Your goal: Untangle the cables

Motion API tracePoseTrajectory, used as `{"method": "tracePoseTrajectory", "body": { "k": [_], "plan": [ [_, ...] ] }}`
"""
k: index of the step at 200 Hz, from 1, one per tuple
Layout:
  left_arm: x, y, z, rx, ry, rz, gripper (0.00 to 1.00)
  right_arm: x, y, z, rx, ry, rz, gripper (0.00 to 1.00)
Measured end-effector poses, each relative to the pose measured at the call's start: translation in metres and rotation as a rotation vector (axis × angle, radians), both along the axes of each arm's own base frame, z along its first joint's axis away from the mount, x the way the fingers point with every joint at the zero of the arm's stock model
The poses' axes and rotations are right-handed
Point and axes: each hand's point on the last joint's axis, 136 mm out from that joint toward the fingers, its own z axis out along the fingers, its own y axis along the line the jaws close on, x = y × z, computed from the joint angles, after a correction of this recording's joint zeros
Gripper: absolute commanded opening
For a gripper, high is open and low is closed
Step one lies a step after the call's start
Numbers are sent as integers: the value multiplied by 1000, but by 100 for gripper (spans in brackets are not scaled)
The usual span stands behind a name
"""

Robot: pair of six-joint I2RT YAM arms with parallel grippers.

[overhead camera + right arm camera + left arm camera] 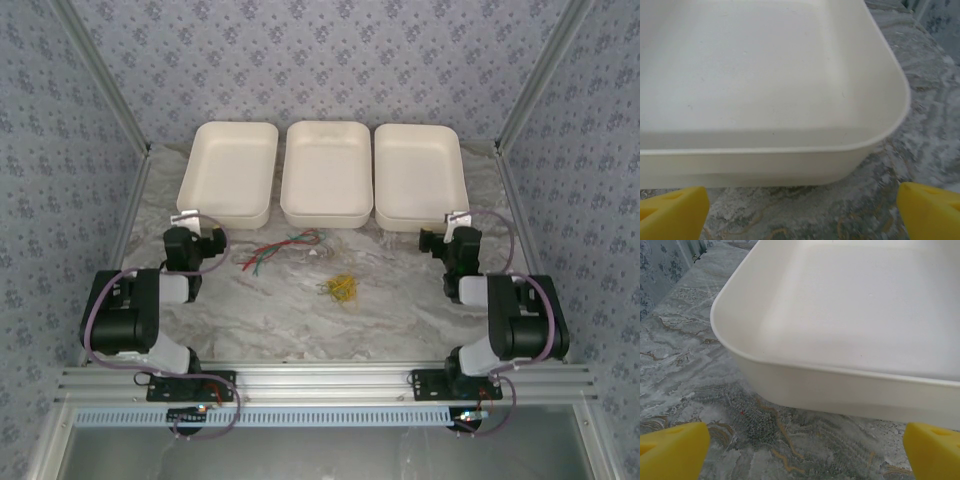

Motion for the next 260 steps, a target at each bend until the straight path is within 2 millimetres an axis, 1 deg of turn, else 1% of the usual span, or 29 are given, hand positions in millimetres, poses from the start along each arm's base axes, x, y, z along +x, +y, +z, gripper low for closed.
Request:
{"method": "tracePoseTrajectory", "body": {
  "k": [8,15,22,29,32,35,49,63,75,87,93,98,103,111,120,130,139,149,156,163,174,179,188,195,203,218,232,246,260],
  "plan": [
    [-7,-1,8,14,-5,10,99,-2,-4,12,-2,-24,-23,99],
    [-15,-6,22,22,-23,6,99,-3,-6,23,-2,-52,-39,99],
    [-24,-12,47,29,-70,-1,99,-6,-8,36,-2,-81,-57,99],
    [-33,-18,82,34,-156,-12,99,-9,-8,49,2,-107,-72,99],
    [-38,-22,104,33,-212,-16,99,-11,-7,55,7,-118,-74,99],
    [-42,-25,119,34,-247,-22,99,-12,-7,59,9,-124,-77,99],
    [-69,-36,203,17,-442,-49,99,-19,-1,97,36,-174,-77,99],
    [-95,-38,278,-18,-572,-57,99,-22,5,159,78,-254,-71,99],
    [-119,-34,344,-101,-640,-46,99,-30,9,235,155,-357,-77,99],
    [-138,-32,396,-218,-649,-46,99,-47,8,311,275,-473,-93,99],
    [-145,-33,417,-265,-651,-60,99,-59,8,343,339,-528,-95,99],
    [-152,-35,433,-307,-660,-80,99,-69,8,363,383,-564,-87,99],
    [-158,-39,445,-355,-664,-111,99,-78,9,377,422,-584,-76,98],
    [-164,-48,451,-414,-645,-163,99,-92,10,393,469,-602,-59,92],
    [-164,-61,444,-483,-567,-218,99,-104,13,404,514,-596,-37,89],
    [-156,-74,430,-540,-460,-254,99,-110,21,407,562,-567,-8,88],
    [-144,-86,414,-580,-357,-274,99,-111,33,401,592,-509,32,88],
    [-130,-99,386,-616,-234,-276,99,-108,46,387,618,-424,64,87],
    [-123,-105,362,-634,-152,-264,95,-106,58,374,626,-354,90,83],
    [-117,-109,331,-644,-64,-240,86,-104,72,359,631,-276,120,79],
    [-111,-114,272,-653,97,-185,75,-104,96,335,622,-157,173,75],
    [-113,-114,241,-646,178,-153,74,-106,109,325,616,-107,206,74],
    [-119,-115,196,-619,298,-106,71,-110,133,304,603,-16,261,72],
    [-127,-116,166,-591,382,-71,66,-115,150,287,587,46,305,71],
    [-137,-118,139,-551,453,-48,62,-124,170,264,558,119,353,71],
    [-153,-124,103,-501,532,-25,56,-146,203,219,483,248,437,71],
    [-162,-125,78,-466,583,-7,53,-167,230,185,406,349,509,69],
    [-161,-124,57,-419,635,29,53,-179,250,164,347,410,551,68],
    [-153,-128,40,-377,684,51,53,-184,262,153,310,439,566,67]
  ]
}}
